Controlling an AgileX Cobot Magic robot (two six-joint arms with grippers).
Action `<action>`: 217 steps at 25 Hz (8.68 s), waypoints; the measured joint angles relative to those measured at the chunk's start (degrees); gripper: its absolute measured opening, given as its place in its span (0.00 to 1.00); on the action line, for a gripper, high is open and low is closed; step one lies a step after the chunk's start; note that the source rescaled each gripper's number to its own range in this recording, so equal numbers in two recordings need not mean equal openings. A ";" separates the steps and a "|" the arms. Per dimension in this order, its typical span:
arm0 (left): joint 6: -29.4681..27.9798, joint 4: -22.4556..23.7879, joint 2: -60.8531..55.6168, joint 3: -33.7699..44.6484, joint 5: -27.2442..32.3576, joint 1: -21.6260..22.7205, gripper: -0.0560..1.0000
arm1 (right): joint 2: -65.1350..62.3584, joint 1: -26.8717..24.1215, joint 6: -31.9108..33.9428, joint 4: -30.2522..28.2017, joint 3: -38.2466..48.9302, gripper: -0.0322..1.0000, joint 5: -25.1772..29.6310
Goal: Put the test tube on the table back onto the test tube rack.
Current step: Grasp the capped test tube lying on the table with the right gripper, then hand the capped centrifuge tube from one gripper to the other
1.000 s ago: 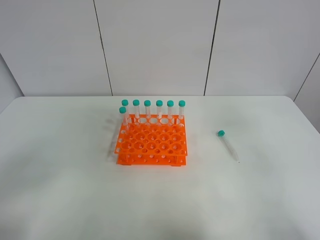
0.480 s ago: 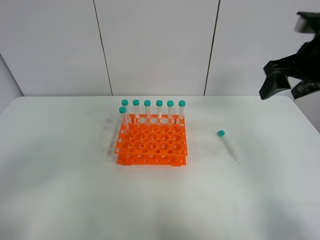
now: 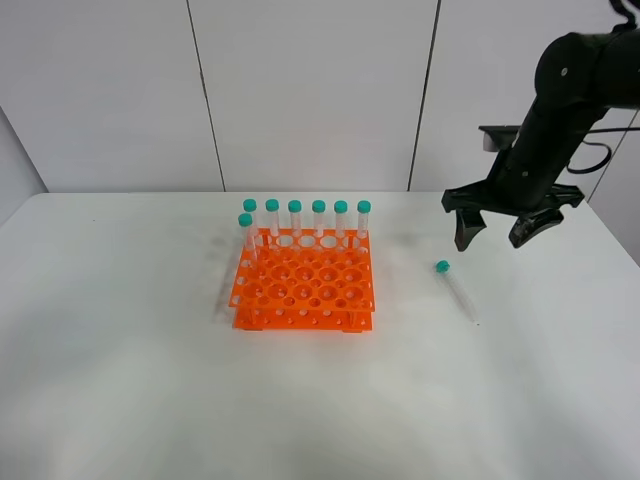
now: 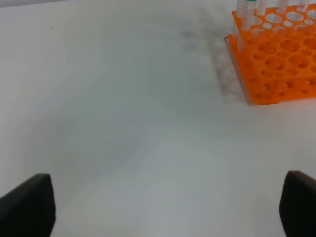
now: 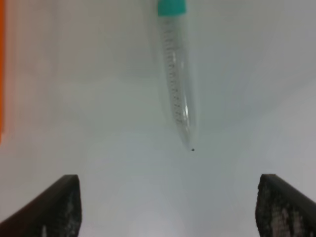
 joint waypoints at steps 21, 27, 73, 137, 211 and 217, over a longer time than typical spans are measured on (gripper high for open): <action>0.00 0.00 0.00 0.00 0.05 0.00 1.00 | 12.10 0.00 -2.82 -0.26 -0.17 1.00 -6.57; 0.00 0.00 0.00 0.00 0.05 0.00 1.00 | 14.55 0.00 -3.02 -0.30 -0.17 1.00 -7.22; 0.00 0.00 0.00 0.00 0.05 0.00 1.00 | 16.05 0.00 -2.46 0.10 -0.17 1.00 -7.86; 0.00 0.16 0.00 0.00 0.05 0.00 1.00 | 1.71 0.00 -33.01 8.17 -6.42 0.05 -8.25; 0.26 0.05 0.00 0.40 -0.03 0.00 1.00 | -51.90 29.94 -7.53 -5.67 58.74 0.05 -70.01; 3.87 -0.31 0.00 -0.28 0.19 -0.78 1.00 | -51.90 29.94 -7.40 -5.67 58.74 0.05 -69.40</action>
